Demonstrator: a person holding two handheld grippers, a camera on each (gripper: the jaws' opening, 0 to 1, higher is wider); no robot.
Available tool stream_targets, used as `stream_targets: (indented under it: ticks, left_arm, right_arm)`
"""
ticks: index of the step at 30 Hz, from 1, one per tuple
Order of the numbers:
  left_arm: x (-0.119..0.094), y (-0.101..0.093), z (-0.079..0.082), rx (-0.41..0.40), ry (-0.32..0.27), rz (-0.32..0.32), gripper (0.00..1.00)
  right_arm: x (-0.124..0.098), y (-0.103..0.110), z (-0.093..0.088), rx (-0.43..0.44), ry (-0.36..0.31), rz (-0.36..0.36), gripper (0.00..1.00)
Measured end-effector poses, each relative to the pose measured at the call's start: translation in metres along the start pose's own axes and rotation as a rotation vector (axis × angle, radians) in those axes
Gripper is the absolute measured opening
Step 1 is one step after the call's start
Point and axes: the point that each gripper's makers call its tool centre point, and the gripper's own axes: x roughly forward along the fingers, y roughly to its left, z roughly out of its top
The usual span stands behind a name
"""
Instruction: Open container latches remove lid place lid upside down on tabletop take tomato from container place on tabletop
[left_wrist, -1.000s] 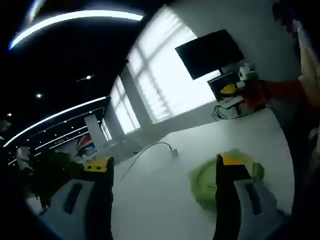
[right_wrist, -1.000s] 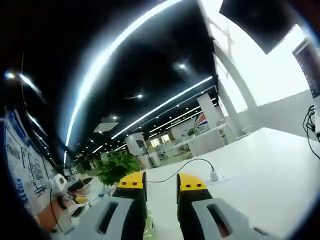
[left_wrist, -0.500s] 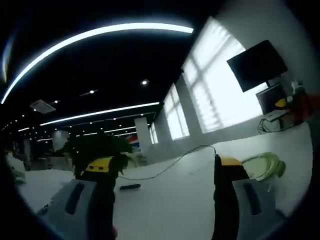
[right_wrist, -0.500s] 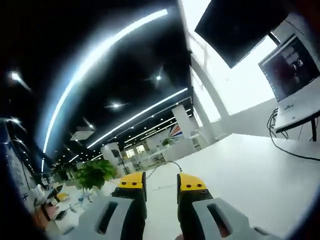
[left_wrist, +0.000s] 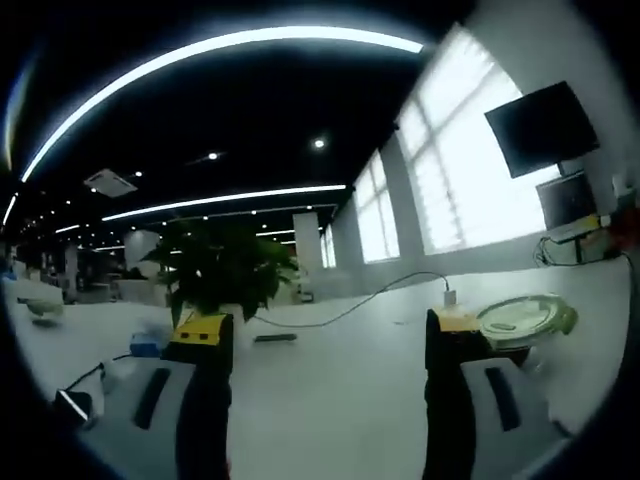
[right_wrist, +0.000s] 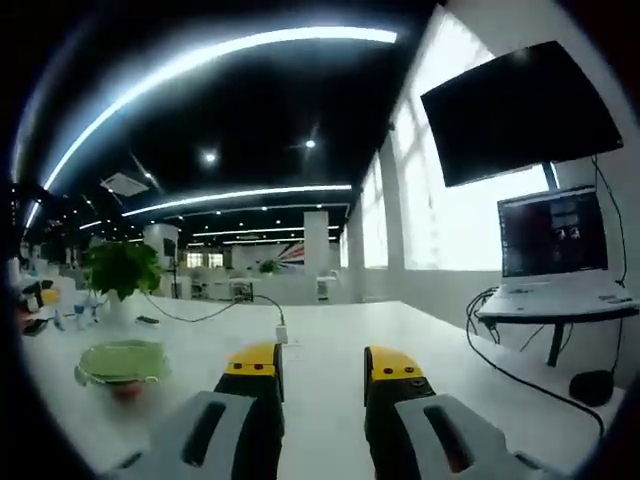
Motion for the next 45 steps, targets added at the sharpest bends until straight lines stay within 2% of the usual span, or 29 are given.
stream_targets:
  ticks: [6, 10, 16, 20, 26, 29, 33, 38, 45]
  left_arm:
    - [-0.001, -0.003, 0.0, -0.004, 0.001, -0.005, 0.71]
    - [0.0, -0.004, -0.004, 0.002, 0.005, -0.005, 0.71]
    - [0.001, -0.003, -0.006, -0.001, 0.008, -0.004, 0.7]
    - [0.001, -0.002, -0.003, 0.011, -0.002, -0.018, 0.7]
    - [0.002, 0.001, -0.001, -0.001, -0.009, -0.006, 0.7]
    - [0.0, 0.0, 0.002, -0.004, -0.019, -0.003, 0.7]
    - [0.0, -0.003, 0.0, 0.007, -0.003, -0.015, 0.71]
    - [-0.001, -0.002, 0.003, 0.009, -0.011, -0.011, 0.71]
    - [0.0, -0.003, 0.004, 0.013, -0.012, -0.006, 0.7]
  right_arm:
    - [-0.005, 0.005, -0.009, 0.019, 0.016, 0.0, 0.26]
    - [-0.007, 0.012, -0.026, 0.114, 0.055, -0.002, 0.26]
    - [-0.008, 0.018, -0.034, 0.168, 0.066, -0.002, 0.26]
    - [-0.005, 0.011, -0.025, 0.169, 0.054, -0.007, 0.26]
    - [0.01, 0.02, -0.006, 0.256, 0.051, 0.03, 0.27]
    - [0.02, 0.035, 0.001, 0.244, 0.043, 0.055, 0.28]
    - [0.029, 0.052, 0.009, 0.179, 0.037, 0.092, 0.29]
    - [0.037, 0.071, 0.015, 0.16, 0.036, 0.136, 0.29]
    - [0.047, 0.101, 0.009, 0.138, 0.062, 0.199, 0.28]
